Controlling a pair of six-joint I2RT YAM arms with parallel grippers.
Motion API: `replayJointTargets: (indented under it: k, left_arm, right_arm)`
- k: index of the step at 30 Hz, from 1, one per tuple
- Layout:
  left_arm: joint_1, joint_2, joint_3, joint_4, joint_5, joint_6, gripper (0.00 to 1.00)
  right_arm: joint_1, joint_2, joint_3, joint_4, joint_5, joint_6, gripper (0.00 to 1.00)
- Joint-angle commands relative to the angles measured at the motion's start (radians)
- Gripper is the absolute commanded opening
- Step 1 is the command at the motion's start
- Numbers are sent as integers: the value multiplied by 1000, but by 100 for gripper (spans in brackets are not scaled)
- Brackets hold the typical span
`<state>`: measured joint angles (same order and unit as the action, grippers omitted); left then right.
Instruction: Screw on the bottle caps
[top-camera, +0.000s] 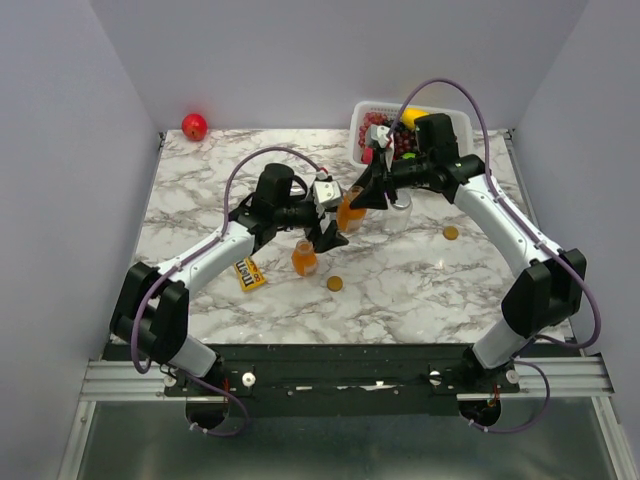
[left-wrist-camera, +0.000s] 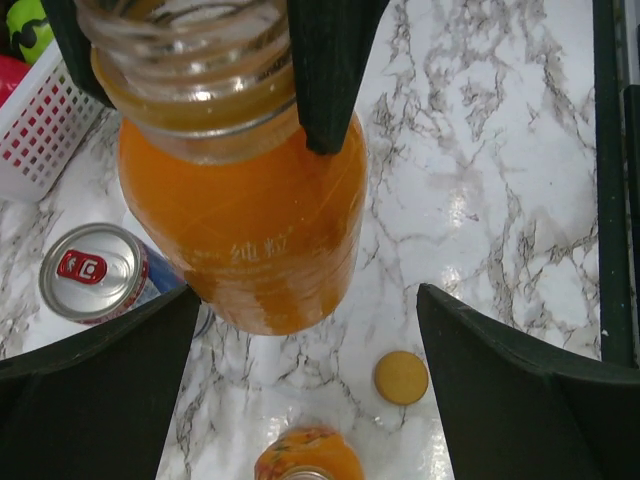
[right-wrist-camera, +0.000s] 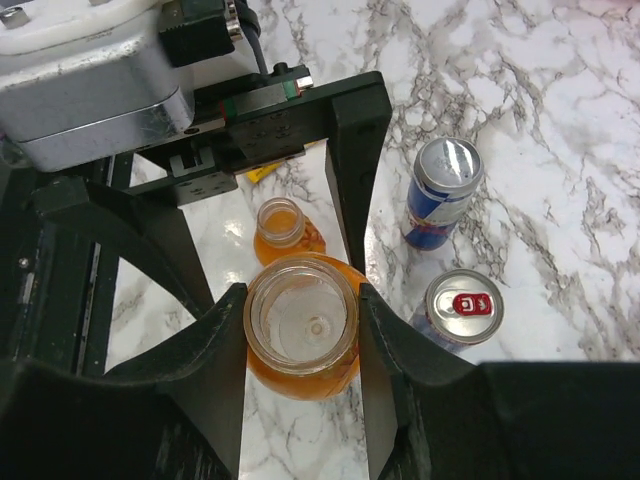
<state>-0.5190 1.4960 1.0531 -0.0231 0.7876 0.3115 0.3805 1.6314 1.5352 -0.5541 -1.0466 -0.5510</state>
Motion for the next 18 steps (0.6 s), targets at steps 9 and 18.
replayJointTargets:
  k: [9, 18]
  left_arm:
    - [-9, 59, 45, 164, 65, -153, 98]
    - [-7, 104, 87, 146, 108, -150, 78]
  right_arm:
    - [0, 5, -40, 109, -92, 125, 0]
    - [0, 18, -27, 114, -95, 120, 7]
